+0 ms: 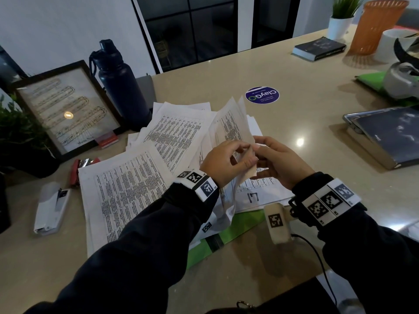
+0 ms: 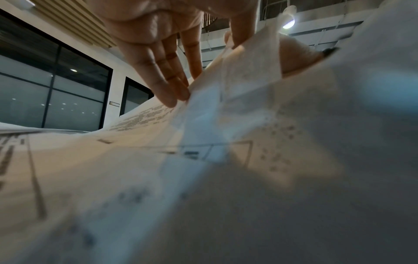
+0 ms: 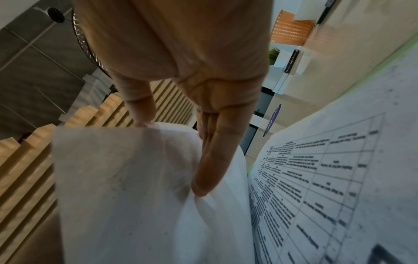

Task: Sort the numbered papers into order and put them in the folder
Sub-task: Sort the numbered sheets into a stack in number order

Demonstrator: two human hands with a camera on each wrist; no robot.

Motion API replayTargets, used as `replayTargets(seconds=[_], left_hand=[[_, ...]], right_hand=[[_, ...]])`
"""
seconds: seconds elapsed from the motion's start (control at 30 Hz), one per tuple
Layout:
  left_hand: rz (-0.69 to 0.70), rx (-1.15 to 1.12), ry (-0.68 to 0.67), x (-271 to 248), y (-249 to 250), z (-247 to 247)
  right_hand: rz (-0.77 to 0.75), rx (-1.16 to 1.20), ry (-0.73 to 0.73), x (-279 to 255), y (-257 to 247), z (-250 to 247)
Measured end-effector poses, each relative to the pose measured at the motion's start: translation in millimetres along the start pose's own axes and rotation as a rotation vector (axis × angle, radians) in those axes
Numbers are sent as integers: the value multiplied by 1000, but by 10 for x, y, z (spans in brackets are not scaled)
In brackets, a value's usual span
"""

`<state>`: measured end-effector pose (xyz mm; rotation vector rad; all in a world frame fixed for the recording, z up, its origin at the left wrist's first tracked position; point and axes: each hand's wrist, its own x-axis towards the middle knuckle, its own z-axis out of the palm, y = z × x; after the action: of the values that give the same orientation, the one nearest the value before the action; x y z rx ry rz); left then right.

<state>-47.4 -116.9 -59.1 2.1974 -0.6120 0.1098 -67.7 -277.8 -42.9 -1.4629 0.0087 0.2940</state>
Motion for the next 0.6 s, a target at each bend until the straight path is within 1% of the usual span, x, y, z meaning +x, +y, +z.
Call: replayTargets(seconds=[0.17,0.4,0.47,0.53,0.6], left_hand=[[-8,45,9,1,29,17],[8,-8,2,7,-1,-7],[-6,-29,2,12,-5,-16],[-34,-38,28,17,3,-29],[-45,21,100,19,15,-36]], right_hand=[[4,13,19,-4,-46,11],[0,23,8,-21,-36,-1],[7,34,8,-16,-30,-9],[31,27,28,-2,-18,-16],[59,-25,63,20,3,-22]])
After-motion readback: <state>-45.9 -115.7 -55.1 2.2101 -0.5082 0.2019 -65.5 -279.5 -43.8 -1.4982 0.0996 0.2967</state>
